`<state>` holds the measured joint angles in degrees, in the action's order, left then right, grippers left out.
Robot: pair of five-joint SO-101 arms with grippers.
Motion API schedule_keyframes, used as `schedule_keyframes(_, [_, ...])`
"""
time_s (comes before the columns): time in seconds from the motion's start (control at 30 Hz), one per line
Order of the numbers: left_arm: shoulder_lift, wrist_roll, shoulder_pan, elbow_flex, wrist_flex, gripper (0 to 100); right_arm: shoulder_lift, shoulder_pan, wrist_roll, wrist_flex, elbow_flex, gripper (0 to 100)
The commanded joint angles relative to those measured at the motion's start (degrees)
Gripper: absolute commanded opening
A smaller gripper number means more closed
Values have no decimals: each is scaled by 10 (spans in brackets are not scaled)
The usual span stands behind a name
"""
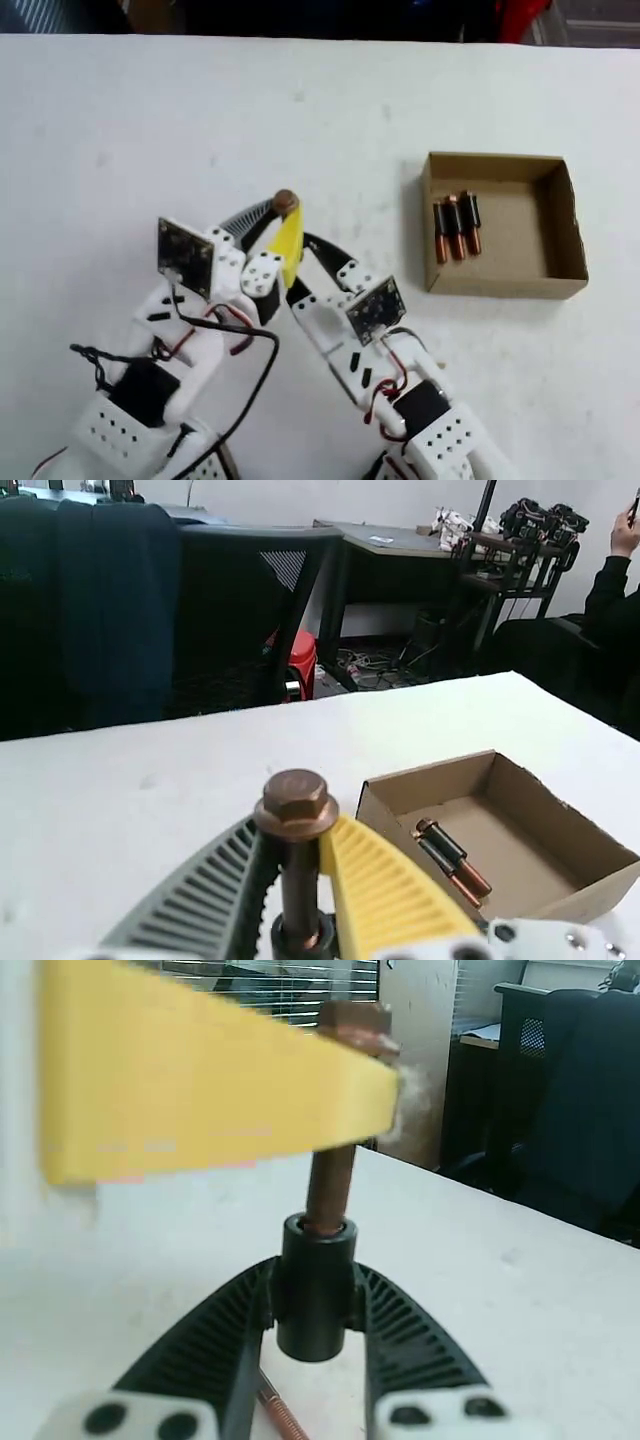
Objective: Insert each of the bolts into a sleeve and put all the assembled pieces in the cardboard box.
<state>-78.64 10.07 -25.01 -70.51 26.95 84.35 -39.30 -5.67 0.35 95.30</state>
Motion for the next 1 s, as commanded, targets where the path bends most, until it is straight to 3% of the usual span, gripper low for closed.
schedule_keyframes(0.0, [-8, 0, -2, -9, -7, 23, 9, 9, 0, -15, 1, 16])
schedule_keyframes(0.73, [-8, -1, 24, -44, -9, 23, 9, 9, 0, -14, 3, 16])
schedule_keyframes(0.97, [-8, -4, 30, -48, -62, 27, 9, 9, 0, -14, 3, 16])
